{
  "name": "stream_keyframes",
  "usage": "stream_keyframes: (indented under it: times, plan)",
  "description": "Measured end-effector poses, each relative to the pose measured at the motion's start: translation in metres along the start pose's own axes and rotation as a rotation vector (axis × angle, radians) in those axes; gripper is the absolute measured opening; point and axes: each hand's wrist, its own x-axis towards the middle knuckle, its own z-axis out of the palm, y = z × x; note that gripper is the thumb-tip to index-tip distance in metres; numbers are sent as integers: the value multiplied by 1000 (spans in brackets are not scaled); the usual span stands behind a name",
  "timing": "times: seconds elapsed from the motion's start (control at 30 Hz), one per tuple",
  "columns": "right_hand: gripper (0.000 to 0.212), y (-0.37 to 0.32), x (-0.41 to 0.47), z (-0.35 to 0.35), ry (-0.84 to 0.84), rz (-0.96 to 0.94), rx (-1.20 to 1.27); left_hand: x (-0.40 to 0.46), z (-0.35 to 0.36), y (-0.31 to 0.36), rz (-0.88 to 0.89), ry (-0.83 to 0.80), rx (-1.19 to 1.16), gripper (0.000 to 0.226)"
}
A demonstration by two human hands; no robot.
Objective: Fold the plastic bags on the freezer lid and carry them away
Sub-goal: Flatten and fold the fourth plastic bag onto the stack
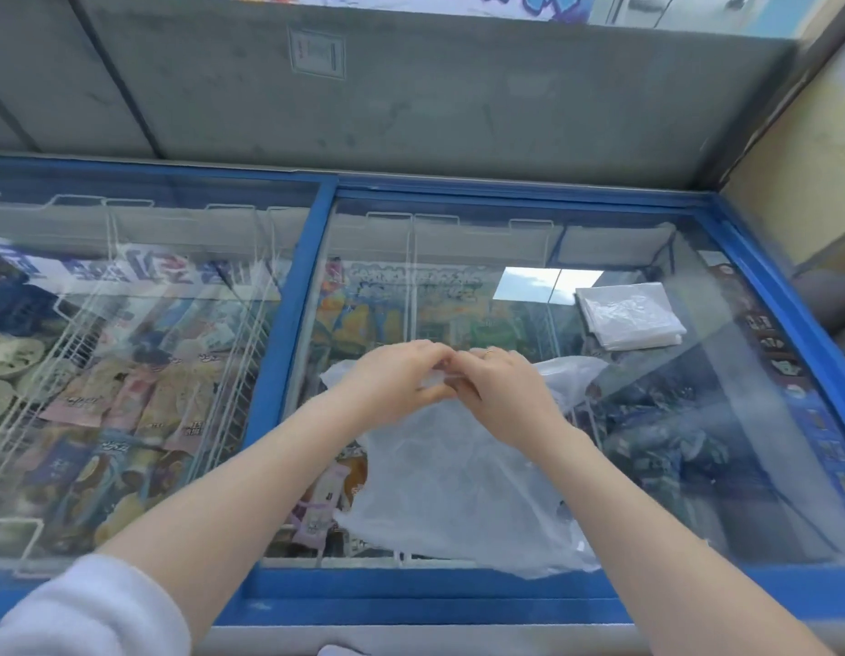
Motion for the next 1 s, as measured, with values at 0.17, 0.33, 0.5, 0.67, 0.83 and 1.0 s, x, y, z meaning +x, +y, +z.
stream_keyframes:
  times: [0.17, 0.33, 0.5, 0.67, 0.83, 1.0]
  plan:
    - [33, 33, -16, -12, -397, 138, -71, -9, 8, -35, -88, 13, -109, 24]
    - [15, 58, -41, -16, -330, 328, 53, -17, 12, -60, -175, -140, 58, 28]
    - [11, 45, -26, -26, -91, 268, 328, 9, 18, -6, 0, -140, -153, 40]
    - [14, 82, -44, -67, -12, 446, 441, 16, 25, 5, 145, 20, -340, 30]
    - [23, 118, -73, -79, -81, 601, 1320, 23, 33, 11, 112, 21, -482, 16]
    - [18, 131, -75, -87, -427, 615, 970, 28, 36, 19, 11, -37, -467, 19]
